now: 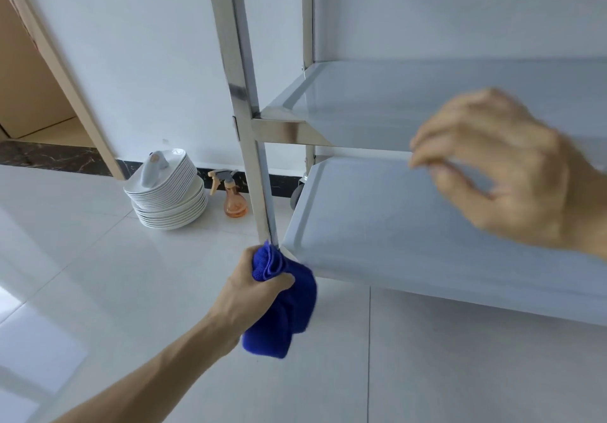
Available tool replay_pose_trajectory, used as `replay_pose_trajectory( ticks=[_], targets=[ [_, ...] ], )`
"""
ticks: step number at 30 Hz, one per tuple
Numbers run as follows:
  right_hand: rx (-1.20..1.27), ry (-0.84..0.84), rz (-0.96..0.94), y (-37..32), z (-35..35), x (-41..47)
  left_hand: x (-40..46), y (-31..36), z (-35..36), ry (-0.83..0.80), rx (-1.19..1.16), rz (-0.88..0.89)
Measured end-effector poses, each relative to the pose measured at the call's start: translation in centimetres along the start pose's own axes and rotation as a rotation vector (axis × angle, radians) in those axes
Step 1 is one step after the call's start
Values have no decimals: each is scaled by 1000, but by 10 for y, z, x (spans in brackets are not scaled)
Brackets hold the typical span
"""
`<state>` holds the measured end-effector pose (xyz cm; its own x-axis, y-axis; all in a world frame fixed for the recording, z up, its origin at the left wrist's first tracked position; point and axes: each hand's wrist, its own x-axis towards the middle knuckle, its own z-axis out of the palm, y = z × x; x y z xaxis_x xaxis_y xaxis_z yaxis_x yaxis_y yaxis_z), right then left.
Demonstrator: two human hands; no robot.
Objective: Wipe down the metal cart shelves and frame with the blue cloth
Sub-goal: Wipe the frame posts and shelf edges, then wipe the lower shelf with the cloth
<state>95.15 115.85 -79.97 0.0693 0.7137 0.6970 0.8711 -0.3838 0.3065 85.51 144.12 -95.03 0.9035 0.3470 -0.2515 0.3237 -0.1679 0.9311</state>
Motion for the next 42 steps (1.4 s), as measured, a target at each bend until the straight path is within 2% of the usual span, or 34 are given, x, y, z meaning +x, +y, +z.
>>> replay_pose_trajectory(
  ticks=[2,3,4,6,8,10,12,14,18,21,22,24,26,29,30,33,37,42],
  targets=[
    [167,-157,24,-13,11,-29,-6,12,14,-116,-230,-67],
    [244,-274,99,-17,19,-43,-7,21,21,-164,-323,-94],
    [314,-393,235,-20,28,-55,-5,29,29,-198,-408,-119],
    [489,-616,632,-20,46,-71,1,45,44,-225,-548,-141],
    [764,-762,1040,-18,62,-79,10,57,56,-238,-631,-103],
    [1152,-756,1309,-14,77,-82,16,65,69,-297,-667,-26],
    [1441,-651,1429,-10,89,-86,20,68,79,-377,-664,52],
    [1552,-553,1423,-6,100,-89,24,68,87,-425,-622,83],
    [1535,-357,1429,10,114,-87,38,71,87,-446,-539,125],
    [1366,-247,1462,37,118,-80,59,82,69,-251,-423,191],
    [1223,-264,1468,47,120,-78,66,84,62,-153,-312,212],
    [771,-408,1435,65,124,-78,80,85,54,66,-81,219],
    [421,-536,1317,71,130,-83,87,76,54,132,124,291],
    [400,-527,1205,61,141,-87,85,57,67,3,524,480],
    [422,-501,1175,54,145,-87,83,52,71,-6,584,513],
    [438,-472,1028,31,163,-84,80,48,74,71,557,592],
    [313,-756,889,2,206,-79,75,42,61,156,528,754],
    [293,-843,866,16,248,-56,58,37,26,196,288,706]
  ],
)
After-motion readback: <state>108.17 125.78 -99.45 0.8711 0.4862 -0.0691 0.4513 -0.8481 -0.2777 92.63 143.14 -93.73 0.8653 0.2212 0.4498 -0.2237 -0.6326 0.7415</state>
